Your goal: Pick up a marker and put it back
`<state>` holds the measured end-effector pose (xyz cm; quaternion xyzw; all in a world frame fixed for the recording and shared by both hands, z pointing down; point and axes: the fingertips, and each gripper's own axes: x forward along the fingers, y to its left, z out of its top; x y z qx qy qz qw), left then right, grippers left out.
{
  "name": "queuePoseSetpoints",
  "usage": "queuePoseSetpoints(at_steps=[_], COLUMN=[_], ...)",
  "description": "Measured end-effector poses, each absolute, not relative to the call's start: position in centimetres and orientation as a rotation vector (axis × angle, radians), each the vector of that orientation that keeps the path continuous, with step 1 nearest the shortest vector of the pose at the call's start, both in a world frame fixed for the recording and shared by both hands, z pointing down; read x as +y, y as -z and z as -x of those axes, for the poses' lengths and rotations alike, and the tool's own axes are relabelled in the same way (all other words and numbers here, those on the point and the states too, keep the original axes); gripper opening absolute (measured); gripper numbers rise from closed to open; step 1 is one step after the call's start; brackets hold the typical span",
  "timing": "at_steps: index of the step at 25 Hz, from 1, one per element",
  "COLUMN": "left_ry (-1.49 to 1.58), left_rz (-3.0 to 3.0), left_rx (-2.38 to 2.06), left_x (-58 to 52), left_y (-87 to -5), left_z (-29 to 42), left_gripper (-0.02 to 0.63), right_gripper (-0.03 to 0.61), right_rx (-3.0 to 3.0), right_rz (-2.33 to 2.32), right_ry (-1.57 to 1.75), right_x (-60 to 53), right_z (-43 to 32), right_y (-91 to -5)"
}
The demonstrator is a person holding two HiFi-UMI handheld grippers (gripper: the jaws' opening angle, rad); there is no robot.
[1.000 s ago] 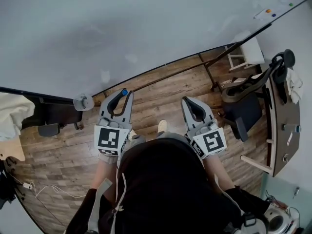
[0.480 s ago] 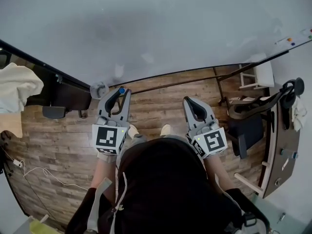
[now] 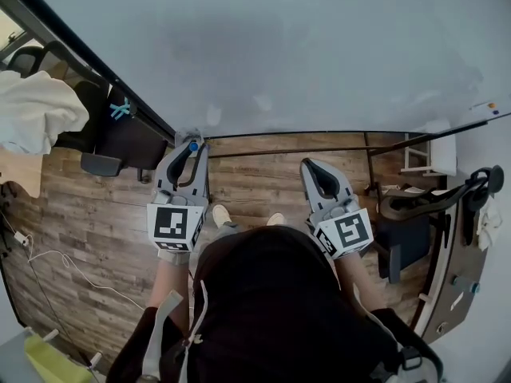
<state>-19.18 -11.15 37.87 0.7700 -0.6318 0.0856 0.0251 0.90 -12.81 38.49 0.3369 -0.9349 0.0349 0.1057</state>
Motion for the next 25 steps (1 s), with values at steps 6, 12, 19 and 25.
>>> queuePoseSetpoints(at_steps=[6,12,19,25], left_ry=[-0.25,-0.26,-0.268,-0.295], left_rz=[-2.326,-2.25,-2.209,-2.211], left_rx=[-2.021,-2.054,-2.056,-2.046], left_x=[-10.6,-10.1,-10.0,-10.4], left_y=[-37.8,-39.4,-41.1,-42.7], left_z=[21.6,24.0,25.5,25.9], left_gripper=[0.074,0.074,0.074,0.074], right_gripper=[0.015,0.015,0.015,0.015], right_rx=[-2.769,-2.764,-2.742,-2.712], right_rz=[-0.931,-0.887,-0.876,-0.893], right_ry=[-0.086,-0.08,-0.084,-0.099], right_x=[-13.2,-13.3,-13.2,-13.0], right_z=[1.1,3.0,4.0,4.2], right_y=[-38.4,-38.7,-39.2,-39.8])
